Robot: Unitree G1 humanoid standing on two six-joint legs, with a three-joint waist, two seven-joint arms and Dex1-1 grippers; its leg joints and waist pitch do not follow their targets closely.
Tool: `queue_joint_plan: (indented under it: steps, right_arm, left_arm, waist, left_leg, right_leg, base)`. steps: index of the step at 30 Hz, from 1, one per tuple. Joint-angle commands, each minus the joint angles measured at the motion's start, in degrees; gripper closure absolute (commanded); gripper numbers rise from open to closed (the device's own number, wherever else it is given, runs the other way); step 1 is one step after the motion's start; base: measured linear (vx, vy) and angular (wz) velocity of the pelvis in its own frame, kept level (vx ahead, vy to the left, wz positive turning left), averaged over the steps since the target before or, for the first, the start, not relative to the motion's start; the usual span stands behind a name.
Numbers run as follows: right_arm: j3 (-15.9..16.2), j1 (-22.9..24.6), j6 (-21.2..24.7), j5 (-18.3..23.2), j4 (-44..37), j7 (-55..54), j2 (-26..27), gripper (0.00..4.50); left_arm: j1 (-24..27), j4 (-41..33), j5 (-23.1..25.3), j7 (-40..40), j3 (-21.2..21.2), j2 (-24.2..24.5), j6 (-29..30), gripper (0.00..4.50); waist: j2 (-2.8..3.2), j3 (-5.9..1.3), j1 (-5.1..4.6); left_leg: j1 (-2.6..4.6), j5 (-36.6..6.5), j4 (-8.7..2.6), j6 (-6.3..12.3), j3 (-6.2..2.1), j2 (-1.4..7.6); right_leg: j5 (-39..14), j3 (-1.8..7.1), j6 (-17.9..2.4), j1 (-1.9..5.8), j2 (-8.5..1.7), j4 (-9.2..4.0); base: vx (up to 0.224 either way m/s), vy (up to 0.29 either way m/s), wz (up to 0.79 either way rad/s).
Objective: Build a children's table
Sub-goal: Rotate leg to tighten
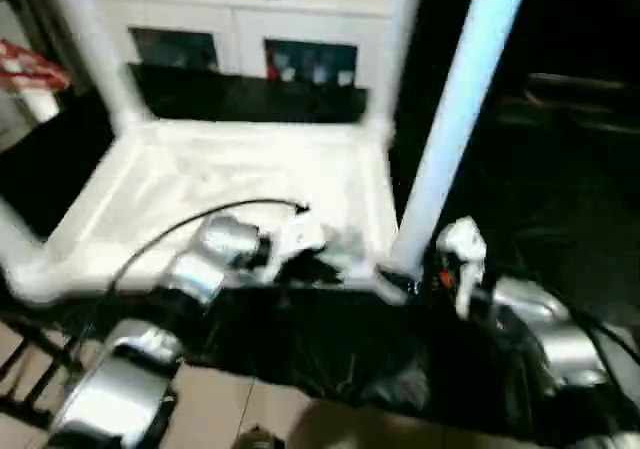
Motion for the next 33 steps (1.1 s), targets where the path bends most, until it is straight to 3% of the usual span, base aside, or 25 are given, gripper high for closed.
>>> queue_joint_plan:
  steps: [1,7,10,12,14,20,27,29,33]
  right_arm:
    - [3.4,-0.7,-0.8,-1.1,0.6,-2.2,3.2,1.80]
    - [1.9,-3.4,-0.5,-4.4,6.3,-15.0,9.6,1.80]
    - [2.2,-4.9,-3.3,-7.6,9.9,-21.8,12.2,1.80]
    - [1.7,-5.5,-4.7,-7.6,11.4,-23.8,13.6,1.24]
    - [1.3,-5.5,-4.3,-6.6,11.0,-23.2,14.0,1.08]
    - [2.7,-4.7,-5.2,-6.4,8.2,-16.8,11.8,0.73]
    - [6.8,-0.3,-2.8,-1.3,-0.9,2.2,3.8,0.73]
    - [7.3,0.3,-2.2,-0.8,-2.2,4.9,2.4,0.73]
    - [8.6,1.8,-1.1,0.2,-5.5,12.0,-1.8,0.73]
  left_arm:
    - [-2.4,-1.0,-0.7,6.0,1.8,-2.5,0.5,4.50]
    - [-3.2,0.5,0.7,14.6,1.9,-7.4,2.8,4.50]
    - [-3.1,0.6,2.1,17.8,1.2,-9.4,3.2,4.50]
    - [-2.4,-0.3,2.1,18.3,0.8,-10.3,3.6,4.50]
    - [-2.1,-0.7,2.0,17.7,0.6,-10.3,3.5,4.50]
    - [0.0,-3.2,1.4,11.6,-0.6,-7.9,1.2,4.50]
    - [1.0,-4.8,0.3,2.3,-1.9,-2.6,-1.3,4.50]
    - [1.0,-4.9,0.3,1.2,-1.9,-1.9,-1.7,4.50]
    - [0.8,-5.2,-0.4,-3.1,-2.1,0.3,-2.4,4.50]
  waist:
    - [-0.92,-3.82,-0.11]
    - [-0.79,-3.95,-0.30]
    - [-0.66,-3.96,-0.39]
    - [-0.62,-3.99,-0.48]
    - [-0.51,-4.07,-0.43]
    - [-0.42,-4.31,-0.39]
    - [-0.39,-4.51,-0.24]
    - [-0.40,-4.43,-0.06]
    - [-0.37,-4.05,0.73]
  left_leg:
    - [1.32,-21.0,-4.39,0.05,-1.09,1.97]
    - [1.39,-19.4,-4.32,0.07,-0.92,1.84]
    - [1.42,-20.1,-4.48,-0.09,-1.03,1.92]
    - [1.49,-20.4,-4.46,0.09,-0.92,1.85]
    - [1.30,-19.9,-4.44,0.56,-0.87,1.84]
    - [0.88,-18.0,-4.44,1.49,-0.89,1.95]
    - [0.81,-14.2,-3.89,4.04,-0.53,2.20]
    - [0.81,-14.5,-3.92,4.21,-0.50,2.23]
    - [1.58,-18.5,-4.21,2.67,-0.44,2.53]
  right_leg:
    - [-28.0,2.11,-7.5,2.26,-4.00,-5.02]
    - [-26.1,2.14,-8.1,2.17,-3.82,-4.85]
    - [-25.0,2.13,-8.1,2.18,-3.70,-4.78]
    - [-24.1,2.25,-8.4,2.12,-3.72,-4.78]
    - [-22.7,2.35,-8.6,2.24,-3.62,-4.61]
    - [-18.3,2.42,-9.4,2.78,-3.61,-4.01]
    - [-11.4,2.44,-12.1,2.99,-3.32,-3.08]
    - [-11.9,2.41,-12.2,3.01,-3.29,-3.11]
    - [-19.4,2.61,-10.8,2.41,-3.51,-4.03]
  base:
    - [0.000,0.000,0.00]
    - [0.000,0.000,0.00]
    - [0.000,0.000,0.00]
    - [0.000,0.000,0.00]
    - [0.000,0.000,0.00]
    - [0.000,0.000,0.00]
    - [0.000,0.000,0.00]
    - [0.000,0.000,0.00]
    - [0.000,0.000,0.00]
